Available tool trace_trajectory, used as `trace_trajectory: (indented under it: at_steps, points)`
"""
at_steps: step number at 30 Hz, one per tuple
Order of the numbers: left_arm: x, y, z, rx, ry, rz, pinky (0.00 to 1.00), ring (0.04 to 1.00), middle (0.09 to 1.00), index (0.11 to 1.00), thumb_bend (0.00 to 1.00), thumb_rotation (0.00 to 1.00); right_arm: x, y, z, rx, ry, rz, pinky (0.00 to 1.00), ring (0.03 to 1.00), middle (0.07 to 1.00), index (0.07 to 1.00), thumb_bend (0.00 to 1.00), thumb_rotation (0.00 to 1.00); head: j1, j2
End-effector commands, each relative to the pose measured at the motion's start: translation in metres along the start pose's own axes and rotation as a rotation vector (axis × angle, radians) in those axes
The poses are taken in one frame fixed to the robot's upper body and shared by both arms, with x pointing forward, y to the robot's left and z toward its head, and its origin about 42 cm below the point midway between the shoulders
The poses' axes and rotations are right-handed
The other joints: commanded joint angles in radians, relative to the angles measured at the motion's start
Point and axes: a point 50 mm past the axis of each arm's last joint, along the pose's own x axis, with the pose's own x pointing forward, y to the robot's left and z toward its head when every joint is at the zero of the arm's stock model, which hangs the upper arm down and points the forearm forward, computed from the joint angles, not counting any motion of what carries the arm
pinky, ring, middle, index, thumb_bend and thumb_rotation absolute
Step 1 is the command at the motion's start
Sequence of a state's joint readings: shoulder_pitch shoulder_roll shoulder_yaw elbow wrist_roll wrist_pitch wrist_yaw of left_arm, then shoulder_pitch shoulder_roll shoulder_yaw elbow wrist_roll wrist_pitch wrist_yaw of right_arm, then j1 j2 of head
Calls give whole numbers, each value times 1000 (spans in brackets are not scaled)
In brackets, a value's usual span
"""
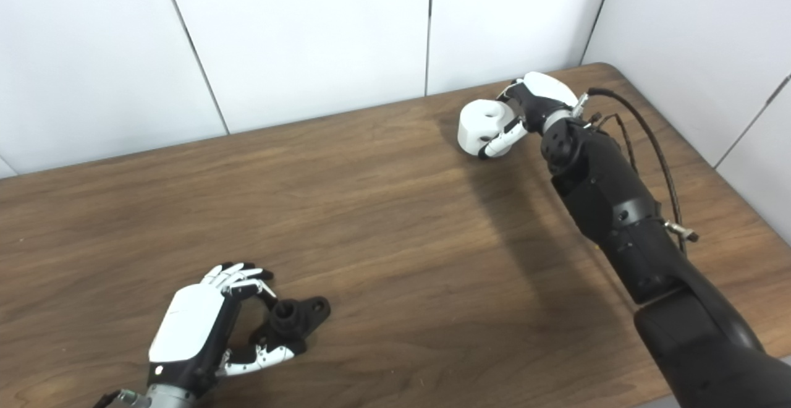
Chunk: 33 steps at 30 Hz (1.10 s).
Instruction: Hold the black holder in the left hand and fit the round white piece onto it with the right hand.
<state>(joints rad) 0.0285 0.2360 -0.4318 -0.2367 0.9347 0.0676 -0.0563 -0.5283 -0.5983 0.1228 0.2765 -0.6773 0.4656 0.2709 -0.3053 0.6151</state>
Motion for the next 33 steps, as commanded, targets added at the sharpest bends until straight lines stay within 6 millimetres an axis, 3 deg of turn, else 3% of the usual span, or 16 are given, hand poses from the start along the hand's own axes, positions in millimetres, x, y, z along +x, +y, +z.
trace_trajectory:
  at_steps: [1,9,10,11,13,27,33]
  points:
    - [-6,-8,-3,25,23,-61,923,863,774,485,521,46,2,-34,13,15,-56,-112,1000,1000,950,667,883,229,-1,0]
    - [-6,-8,-2,26,26,-65,925,865,776,485,521,47,-1,-36,11,45,-87,-157,1000,1000,914,599,864,196,-1,3]
    - [-6,-8,-2,26,25,-65,926,864,775,485,521,47,-2,-36,11,49,-93,-166,1000,1000,903,545,699,171,-1,3]
    - [-6,-8,-2,26,25,-64,924,863,774,485,521,47,-2,-36,11,52,-97,-172,1000,1000,889,511,596,153,-1,3]
    - [-6,-8,-2,26,24,-63,923,862,774,485,521,47,-2,-35,10,58,-111,-194,1000,993,868,492,543,141,-1,4]
    - [-6,-8,0,25,28,-60,929,864,775,485,521,47,-6,-30,4,39,-139,-228,1000,953,828,483,524,133,14,8]
    - [-6,-9,1,22,25,-56,929,861,773,485,521,47,-17,-34,8,38,-176,-239,1000,949,830,484,524,133,28,9]
